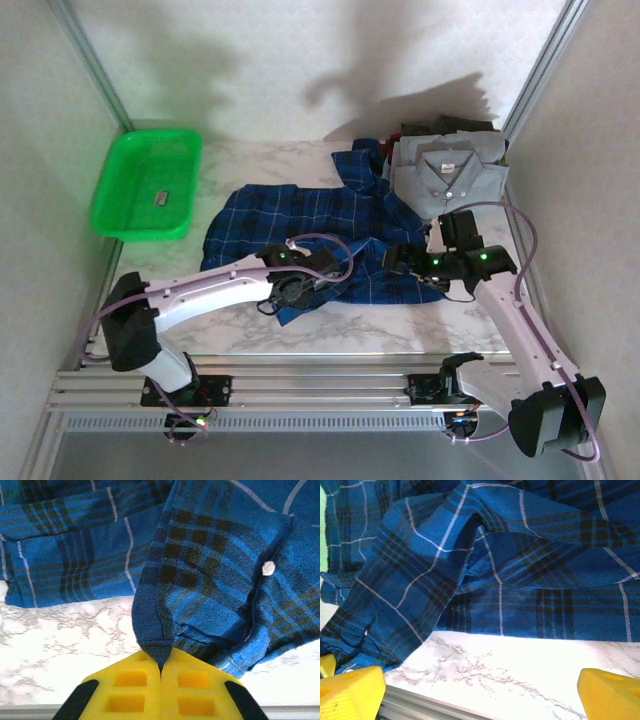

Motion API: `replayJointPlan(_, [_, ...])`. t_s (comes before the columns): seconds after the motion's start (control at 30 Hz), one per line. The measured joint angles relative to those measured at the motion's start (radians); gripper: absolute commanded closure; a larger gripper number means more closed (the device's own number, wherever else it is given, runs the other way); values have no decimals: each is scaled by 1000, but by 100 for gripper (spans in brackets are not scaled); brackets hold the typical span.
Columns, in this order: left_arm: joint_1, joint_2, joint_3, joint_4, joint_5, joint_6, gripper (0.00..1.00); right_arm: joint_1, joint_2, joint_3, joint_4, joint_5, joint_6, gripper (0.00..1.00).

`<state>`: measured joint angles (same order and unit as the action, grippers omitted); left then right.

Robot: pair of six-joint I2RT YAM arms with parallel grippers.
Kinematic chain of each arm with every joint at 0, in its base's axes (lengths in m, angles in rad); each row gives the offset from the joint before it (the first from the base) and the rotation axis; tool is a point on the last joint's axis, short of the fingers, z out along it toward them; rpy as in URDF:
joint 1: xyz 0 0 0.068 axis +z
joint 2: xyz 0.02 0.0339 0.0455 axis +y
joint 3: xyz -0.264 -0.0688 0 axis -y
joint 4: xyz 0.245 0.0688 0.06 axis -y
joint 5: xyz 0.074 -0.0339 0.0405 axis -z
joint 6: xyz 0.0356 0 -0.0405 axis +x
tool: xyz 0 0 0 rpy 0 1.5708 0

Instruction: Fold and stack the long sleeve shirts

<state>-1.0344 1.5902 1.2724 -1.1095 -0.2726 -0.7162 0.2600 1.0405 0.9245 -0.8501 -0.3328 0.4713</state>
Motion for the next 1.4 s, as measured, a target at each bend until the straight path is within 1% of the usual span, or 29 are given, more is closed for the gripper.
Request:
replayJointPlan(0.07, [-1, 14, -12, -2, -4, 24, 100, 0, 19, 6, 0, 11, -1, 1])
replayJointPlan(0.17, [-3, -5, -29, -21, -19, 37, 100, 0, 45, 20, 1, 27, -5, 2])
replayJointPlan(0.33, [5, -138, -35, -91, -62, 36, 100, 0, 74, 27, 12, 46, -8, 2])
replayJointPlan(0.4, [26, -197, -39, -114, -69, 44, 100, 0, 85, 27, 23, 46, -8, 2])
replayJointPlan(0.5, [68, -238, -55, -123, -74, 77, 100, 2, 108, 27, 38, 46, -8, 3])
replayJointPlan(0.77, [172, -196, -76, -112, -73, 175, 100, 37, 176, 29, 59, 81, -15, 5])
replayJointPlan(0.83, [200, -184, -76, -106, -74, 198, 100, 52, 193, 29, 67, 100, -15, 8])
replayJointPlan(0.9, [225, -167, -74, -103, -73, 220, 100, 70, 218, 32, 70, 133, -14, 14])
replayJointPlan(1.03, [245, -133, -64, -95, -72, 249, 100, 88, 274, 34, 80, 229, 1, 24])
replayJointPlan(1.2, [254, -96, -49, -95, -65, 269, 100, 88, 312, 27, 125, 345, 51, 29])
replayJointPlan(1.4, [281, -34, 10, -95, -62, 281, 100, 88, 397, 2, 188, 449, 125, 41])
